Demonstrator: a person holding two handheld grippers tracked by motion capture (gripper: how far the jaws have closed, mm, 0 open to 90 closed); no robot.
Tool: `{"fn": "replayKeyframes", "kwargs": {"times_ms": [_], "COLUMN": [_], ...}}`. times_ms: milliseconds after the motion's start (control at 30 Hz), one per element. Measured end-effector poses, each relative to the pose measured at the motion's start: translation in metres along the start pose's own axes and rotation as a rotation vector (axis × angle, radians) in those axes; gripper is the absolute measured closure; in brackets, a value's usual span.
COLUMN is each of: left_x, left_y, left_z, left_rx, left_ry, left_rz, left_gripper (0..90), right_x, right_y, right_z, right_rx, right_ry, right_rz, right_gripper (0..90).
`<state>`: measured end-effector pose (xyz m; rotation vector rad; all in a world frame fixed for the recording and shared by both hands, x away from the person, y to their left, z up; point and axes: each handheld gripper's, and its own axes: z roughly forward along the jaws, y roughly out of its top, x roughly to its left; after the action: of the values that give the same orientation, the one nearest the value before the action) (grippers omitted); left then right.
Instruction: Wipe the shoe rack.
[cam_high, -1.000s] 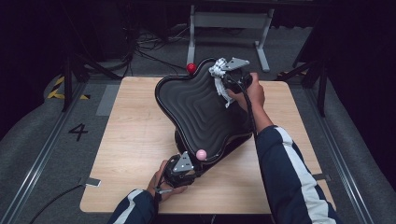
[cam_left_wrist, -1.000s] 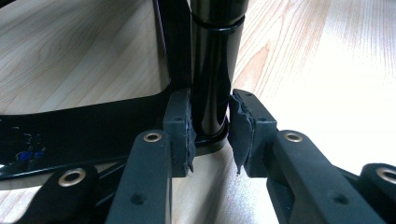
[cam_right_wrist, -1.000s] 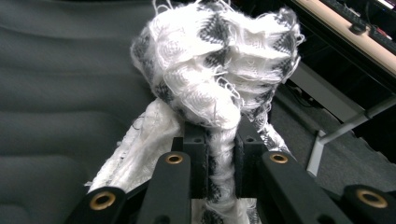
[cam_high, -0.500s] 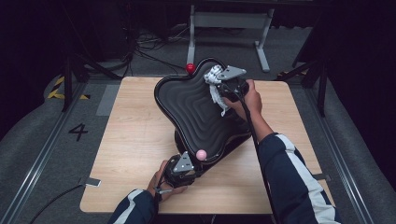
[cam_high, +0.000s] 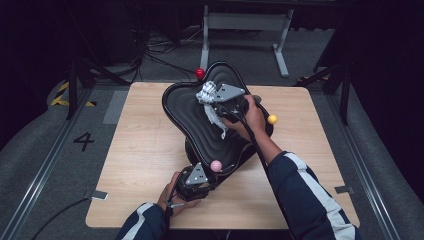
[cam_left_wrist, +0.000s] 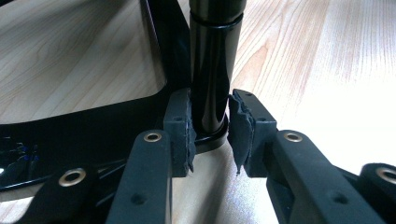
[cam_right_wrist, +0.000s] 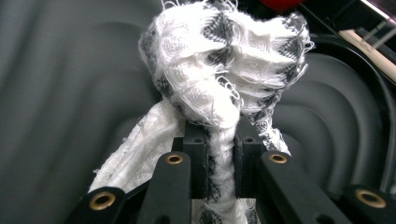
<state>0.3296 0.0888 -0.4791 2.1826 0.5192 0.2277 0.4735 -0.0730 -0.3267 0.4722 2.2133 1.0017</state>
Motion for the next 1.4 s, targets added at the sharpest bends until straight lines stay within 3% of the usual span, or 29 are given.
{"fn": "replayKeyframes", "kwargs": {"times_ms": [300,467,533,700,767,867,933,1067,1200,1400], "left_x": [0.000,0.000,0.000,0.000,-0.001,-0.001,0.000,0.000,-0.001,-0.001], "left_y": [0.000,0.000,0.000,0.000,0.000,0.000,0.000,0.000,0.000,0.000], "left_z": [0.000,0.000,0.000,0.000,0.000,0.000,0.000,0.000,0.000,0.000], "left_rx": [-0.001,0.003,0.003,0.003,0.001,0.000,0.000,0.003,-0.004,-0.005], "left_ry": [0.000,0.001,0.001,0.001,0.003,0.003,0.002,0.002,0.006,0.005], "left_rz": [0.000,0.000,0.001,0.001,0.000,0.002,0.001,0.002,0.000,-0.001], "left_gripper": [69.4,69.4,69.4,69.4,69.4,69.4,69.4,69.4,69.4,69.4], "right_x": [0.025,0.026,0.020,0.011,-0.002,-0.008,-0.022,-0.033,-0.053,-0.069], "right_y": [0.009,0.008,0.005,0.001,-0.006,-0.011,-0.018,-0.027,-0.043,-0.057], "right_z": [-0.003,-0.004,-0.004,-0.004,-0.004,-0.004,-0.004,-0.005,-0.005,-0.007], "right_rx": [-0.030,-0.036,-0.042,-0.022,-0.012,-0.005,0.028,0.051,0.106,0.123], "right_ry": [0.061,0.068,0.085,0.053,0.044,0.036,-0.009,-0.037,-0.105,-0.129], "right_rz": [-0.066,-0.076,-0.054,-0.043,0.002,0.022,0.039,0.062,0.101,0.145], "right_gripper": [79.4,79.4,79.0,79.0,79.0,79.0,79.0,78.9,78.9,78.9]}}
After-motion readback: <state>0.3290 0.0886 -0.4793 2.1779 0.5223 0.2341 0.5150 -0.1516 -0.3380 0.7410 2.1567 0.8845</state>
